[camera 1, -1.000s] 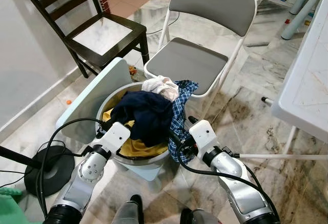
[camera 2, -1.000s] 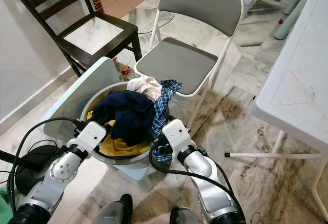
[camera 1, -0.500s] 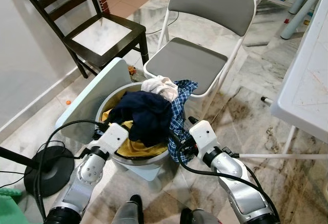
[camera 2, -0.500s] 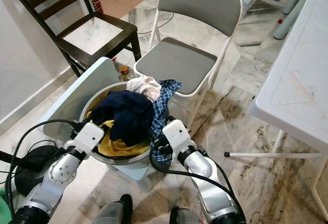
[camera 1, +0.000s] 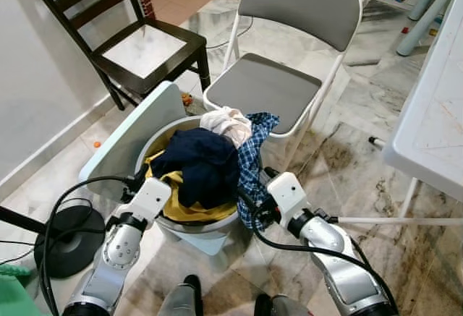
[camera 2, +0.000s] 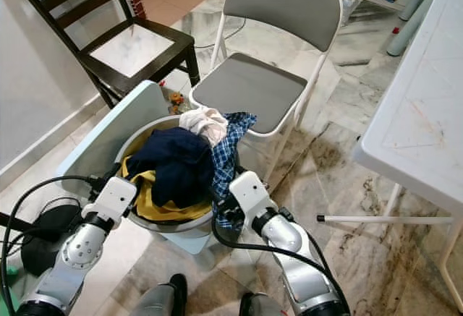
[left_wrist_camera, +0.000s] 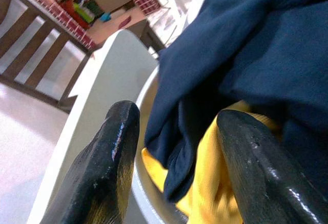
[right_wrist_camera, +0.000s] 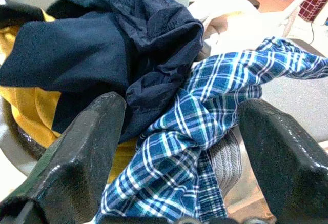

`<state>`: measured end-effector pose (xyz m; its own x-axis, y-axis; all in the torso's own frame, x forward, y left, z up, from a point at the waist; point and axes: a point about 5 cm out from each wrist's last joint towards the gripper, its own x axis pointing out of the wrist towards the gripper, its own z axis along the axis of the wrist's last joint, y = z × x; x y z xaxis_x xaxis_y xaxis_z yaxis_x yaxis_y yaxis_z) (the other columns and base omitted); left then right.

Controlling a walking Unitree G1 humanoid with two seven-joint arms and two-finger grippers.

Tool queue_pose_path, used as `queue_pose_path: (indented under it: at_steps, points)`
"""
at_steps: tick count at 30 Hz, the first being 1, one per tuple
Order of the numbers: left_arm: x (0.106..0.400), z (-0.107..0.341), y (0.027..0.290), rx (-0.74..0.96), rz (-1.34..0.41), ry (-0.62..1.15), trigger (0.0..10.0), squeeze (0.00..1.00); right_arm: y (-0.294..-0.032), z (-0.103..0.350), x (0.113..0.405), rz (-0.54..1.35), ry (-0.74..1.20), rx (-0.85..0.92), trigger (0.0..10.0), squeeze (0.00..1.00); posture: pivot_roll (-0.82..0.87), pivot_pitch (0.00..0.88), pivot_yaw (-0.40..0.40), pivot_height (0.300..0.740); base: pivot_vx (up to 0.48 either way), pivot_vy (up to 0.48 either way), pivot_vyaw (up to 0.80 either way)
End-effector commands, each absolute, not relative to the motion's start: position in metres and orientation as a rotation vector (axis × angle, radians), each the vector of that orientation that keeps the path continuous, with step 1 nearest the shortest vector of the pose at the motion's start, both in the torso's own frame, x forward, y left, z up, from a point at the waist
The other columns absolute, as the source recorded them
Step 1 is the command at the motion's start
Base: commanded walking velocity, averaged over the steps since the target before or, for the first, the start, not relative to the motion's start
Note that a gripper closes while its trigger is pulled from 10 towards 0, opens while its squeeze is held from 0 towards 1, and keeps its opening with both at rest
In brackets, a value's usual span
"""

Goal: Hang hanger

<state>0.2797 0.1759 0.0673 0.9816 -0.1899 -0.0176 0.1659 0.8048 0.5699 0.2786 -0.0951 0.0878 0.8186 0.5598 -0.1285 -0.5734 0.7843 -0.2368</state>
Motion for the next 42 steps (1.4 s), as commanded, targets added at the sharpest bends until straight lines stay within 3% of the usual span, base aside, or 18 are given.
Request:
queue_pose_path:
  at_steps: [1,5,7,13,20,23,33,34,38,39,42]
  points:
    - [0.272,0.062,0.178,0.636,-0.224,-0.030,10.0,0.00,-0.093,0.086,0.275,0.626,0.056,-0.271,10.0,0.00,0.07,0.220,0.023,0.740,0.000,0.000,0.00]
    - [0.265,0.058,0.175,0.699,-0.295,-0.067,10.0,0.00,-0.094,0.086,0.276,0.621,0.058,-0.275,10.0,0.00,0.07,0.222,0.022,0.740,0.000,0.000,0.00]
    - [0.260,0.048,0.173,0.589,-0.331,0.009,10.0,0.00,-0.095,0.086,0.277,0.618,0.058,-0.276,10.0,0.00,0.07,0.222,0.021,0.740,0.000,0.000,0.00]
    - [0.259,0.052,0.176,0.609,-0.279,-0.029,10.0,0.00,-0.095,0.086,0.278,0.618,0.055,-0.280,10.0,0.00,0.07,0.224,0.016,0.740,0.000,0.000,0.00]
    - [0.262,0.064,0.215,0.602,-0.058,-0.060,10.0,0.00,-0.093,0.086,0.277,0.620,0.055,-0.279,10.0,0.00,0.08,0.227,0.014,0.740,0.000,0.000,0.00]
    - [0.259,0.052,0.230,0.551,0.004,0.040,10.0,0.00,-0.092,0.085,0.277,0.625,0.057,-0.277,10.0,0.00,0.09,0.230,0.012,0.740,0.000,0.000,0.00]
    - [0.269,0.032,0.219,0.448,-0.089,0.173,10.0,0.00,-0.092,0.085,0.274,0.629,0.062,-0.276,10.0,0.00,0.07,0.244,0.003,0.740,0.000,0.000,0.00]
    - [0.273,0.032,0.219,0.444,-0.097,0.180,9.3,0.00,-0.093,0.084,0.273,0.628,0.064,-0.277,10.0,0.00,0.07,0.248,0.001,0.740,0.000,0.000,0.00]
    - [0.280,0.030,0.221,0.455,-0.107,0.210,8.7,0.00,-0.095,0.084,0.271,0.626,0.069,-0.280,10.0,0.00,0.05,0.254,-0.002,0.740,0.000,0.000,0.00]
    - [0.282,0.029,0.223,0.463,-0.108,0.223,8.0,0.00,-0.095,0.084,0.270,0.625,0.070,-0.281,10.0,0.00,0.05,0.258,-0.004,0.740,0.000,0.000,0.00]
    - [0.285,0.028,0.227,0.476,-0.105,0.247,8.2,0.00,-0.096,0.084,0.269,0.623,0.072,-0.281,10.0,0.00,0.04,0.260,-0.004,0.740,0.000,0.000,0.00]
